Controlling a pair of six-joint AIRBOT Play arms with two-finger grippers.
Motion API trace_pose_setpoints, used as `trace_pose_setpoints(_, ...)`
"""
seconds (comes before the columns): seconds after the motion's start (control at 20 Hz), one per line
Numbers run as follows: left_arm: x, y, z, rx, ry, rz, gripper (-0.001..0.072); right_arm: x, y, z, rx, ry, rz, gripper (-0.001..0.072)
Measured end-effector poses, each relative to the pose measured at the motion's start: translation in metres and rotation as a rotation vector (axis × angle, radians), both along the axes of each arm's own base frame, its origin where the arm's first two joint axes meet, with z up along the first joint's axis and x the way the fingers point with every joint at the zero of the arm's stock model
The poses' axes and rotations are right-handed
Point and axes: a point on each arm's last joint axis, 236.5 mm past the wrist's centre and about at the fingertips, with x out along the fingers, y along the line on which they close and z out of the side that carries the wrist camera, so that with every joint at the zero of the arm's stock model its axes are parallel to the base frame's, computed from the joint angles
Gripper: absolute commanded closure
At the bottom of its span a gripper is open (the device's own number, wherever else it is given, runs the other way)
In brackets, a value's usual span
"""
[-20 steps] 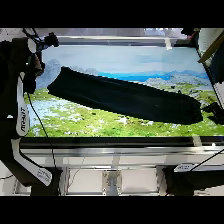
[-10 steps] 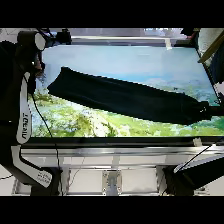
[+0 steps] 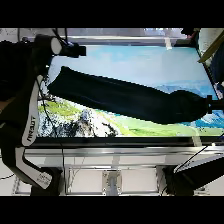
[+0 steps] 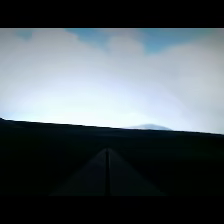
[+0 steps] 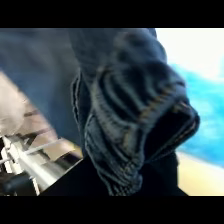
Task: Fold the clothes and pants, and hang the long-sleeved shirts on hangers.
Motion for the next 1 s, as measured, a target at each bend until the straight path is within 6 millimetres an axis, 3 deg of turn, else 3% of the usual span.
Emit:
trace_pose_setpoints(0.15, -0.025, -0.073, -0.03, 0.029, 0.059, -0.158, 0.0692, -0.003, 0.009, 0.057, -0.044, -0.061, 0.0, 0.065)
trace_pose_setpoints(0.3, -0.061, -0.173, -0.067, 0.012, 0.087, -0.369, 0.0692, -0.008, 0.025, 0.11, -0.14, -0.097, -0.023, 0.065)
trace_pose_setpoints(0.45, -0.101, -0.262, -0.109, -0.019, 0.099, -0.529, 0.0693, -0.001, 0.055, 0.138, -0.255, -0.105, -0.026, 0.065)
trace_pose_setpoints(0.55, -0.127, -0.302, -0.135, -0.021, 0.116, -0.603, 0.0692, 0.011, 0.084, 0.144, -0.302, -0.115, -0.003, 0.065)
trace_pose_setpoints(0.75, -0.163, -0.342, -0.175, -0.033, 0.169, -0.68, 0.0693, 0.049, 0.159, 0.156, -0.337, -0.207, 0.056, 0.065)
trace_pose_setpoints(0.9, -0.173, -0.349, -0.197, -0.037, 0.213, -0.697, 0.0693, 0.072, 0.217, 0.159, -0.332, -0.271, 0.096, 0.065)
trace_pose_setpoints(1.0, -0.173, -0.342, -0.206, -0.027, 0.249, -0.694, 0.0692, 0.079, 0.249, 0.152, -0.33, -0.277, 0.123, 0.065)
